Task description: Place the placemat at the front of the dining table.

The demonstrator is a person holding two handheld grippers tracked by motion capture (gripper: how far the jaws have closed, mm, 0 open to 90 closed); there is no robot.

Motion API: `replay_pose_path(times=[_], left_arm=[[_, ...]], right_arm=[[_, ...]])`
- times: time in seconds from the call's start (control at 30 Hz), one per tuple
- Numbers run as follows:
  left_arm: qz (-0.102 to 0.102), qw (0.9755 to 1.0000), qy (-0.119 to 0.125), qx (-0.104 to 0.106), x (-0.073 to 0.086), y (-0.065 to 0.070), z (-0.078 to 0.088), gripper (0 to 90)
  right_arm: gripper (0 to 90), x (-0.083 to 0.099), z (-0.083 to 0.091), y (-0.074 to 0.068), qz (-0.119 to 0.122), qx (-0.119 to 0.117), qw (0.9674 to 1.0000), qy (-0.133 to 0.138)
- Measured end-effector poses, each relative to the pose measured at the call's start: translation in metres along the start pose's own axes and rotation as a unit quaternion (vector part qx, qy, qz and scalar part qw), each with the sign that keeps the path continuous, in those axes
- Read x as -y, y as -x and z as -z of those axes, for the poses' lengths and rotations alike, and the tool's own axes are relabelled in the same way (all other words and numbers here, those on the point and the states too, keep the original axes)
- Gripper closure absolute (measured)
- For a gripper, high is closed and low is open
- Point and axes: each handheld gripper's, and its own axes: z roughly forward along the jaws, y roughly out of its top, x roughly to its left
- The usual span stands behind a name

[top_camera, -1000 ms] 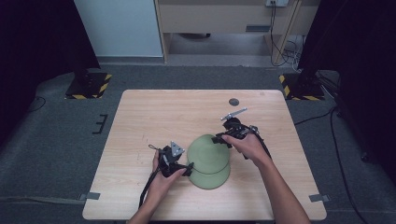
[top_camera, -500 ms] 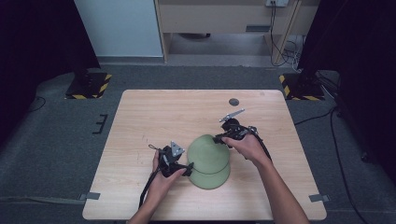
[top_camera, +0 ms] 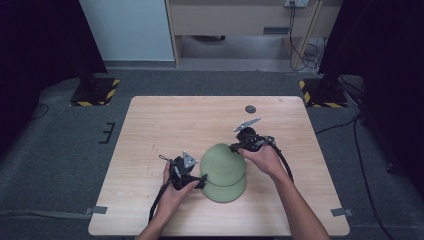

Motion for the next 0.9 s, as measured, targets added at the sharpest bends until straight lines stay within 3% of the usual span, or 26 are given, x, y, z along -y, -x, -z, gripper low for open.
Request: replay_pose_path(times=[0.57, 0.9], left_arm=[[0.015, 0.9997, 0.019, -0.004, -0.001, -0.013, 0.011, 2.1], [0.027, 0.9991, 0.029, -0.013, 0.000, -0.020, 0.016, 2.3]], right_arm=[[85.8, -0.004, 0.025, -0.002, -0.012, -0.023, 0.9992, 0.031], [85.9, -0.013, 0.041, -0.002, -0.013, -0.022, 0.9986, 0.047]])
